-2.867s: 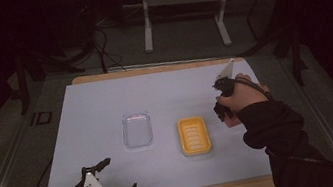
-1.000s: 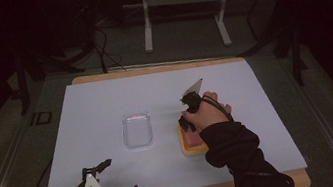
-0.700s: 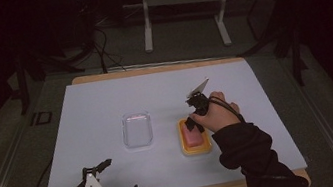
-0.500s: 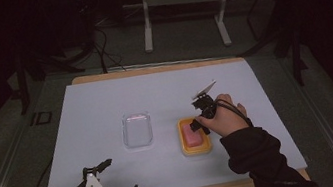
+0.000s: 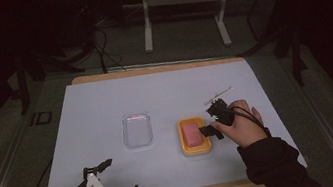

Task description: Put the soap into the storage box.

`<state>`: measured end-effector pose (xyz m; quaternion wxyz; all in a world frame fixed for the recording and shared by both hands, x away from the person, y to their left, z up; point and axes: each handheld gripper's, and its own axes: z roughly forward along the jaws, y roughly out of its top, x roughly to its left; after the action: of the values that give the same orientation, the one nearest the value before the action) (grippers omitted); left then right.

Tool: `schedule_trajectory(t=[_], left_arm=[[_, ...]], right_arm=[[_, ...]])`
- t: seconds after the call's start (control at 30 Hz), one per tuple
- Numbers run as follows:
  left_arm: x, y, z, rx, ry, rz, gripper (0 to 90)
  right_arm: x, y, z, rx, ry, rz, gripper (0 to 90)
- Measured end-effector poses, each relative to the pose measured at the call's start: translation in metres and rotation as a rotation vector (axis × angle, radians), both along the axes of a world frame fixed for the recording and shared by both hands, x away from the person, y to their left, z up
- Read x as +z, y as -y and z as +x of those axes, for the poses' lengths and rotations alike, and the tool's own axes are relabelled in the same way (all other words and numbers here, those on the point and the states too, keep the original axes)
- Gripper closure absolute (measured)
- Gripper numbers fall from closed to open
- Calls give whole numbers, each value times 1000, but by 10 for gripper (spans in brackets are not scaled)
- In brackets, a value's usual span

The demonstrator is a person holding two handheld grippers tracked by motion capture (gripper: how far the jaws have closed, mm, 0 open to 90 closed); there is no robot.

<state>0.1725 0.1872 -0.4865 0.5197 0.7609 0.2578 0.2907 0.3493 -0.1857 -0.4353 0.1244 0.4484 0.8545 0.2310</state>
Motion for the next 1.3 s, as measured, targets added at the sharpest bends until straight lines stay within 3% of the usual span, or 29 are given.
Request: schedule_trajectory(t=[0.13,0.33,0.47,0.63,0.8,1.07,1.3], left_arm=[[0,0,0,1,-3,5,3],[0,0,1,0,-4,6,4],[0,0,1,1,-3,8,3],[-1,0,1,2,-3,9,3],[-1,1,1,3,-3,9,3],[-1,1,1,4,-5,14,4],[-1,1,1,4,-6,14,3]], right_arm=[[1,11,-6,-1,55,13,171],[0,28,-17,-9,86,31,171],[-3,39,-23,-2,115,60,172],[-5,54,-29,15,194,100,172],[-7,70,-36,-5,217,135,175],[-20,93,-52,-16,272,200,176],[-31,102,-69,-27,367,255,176]])
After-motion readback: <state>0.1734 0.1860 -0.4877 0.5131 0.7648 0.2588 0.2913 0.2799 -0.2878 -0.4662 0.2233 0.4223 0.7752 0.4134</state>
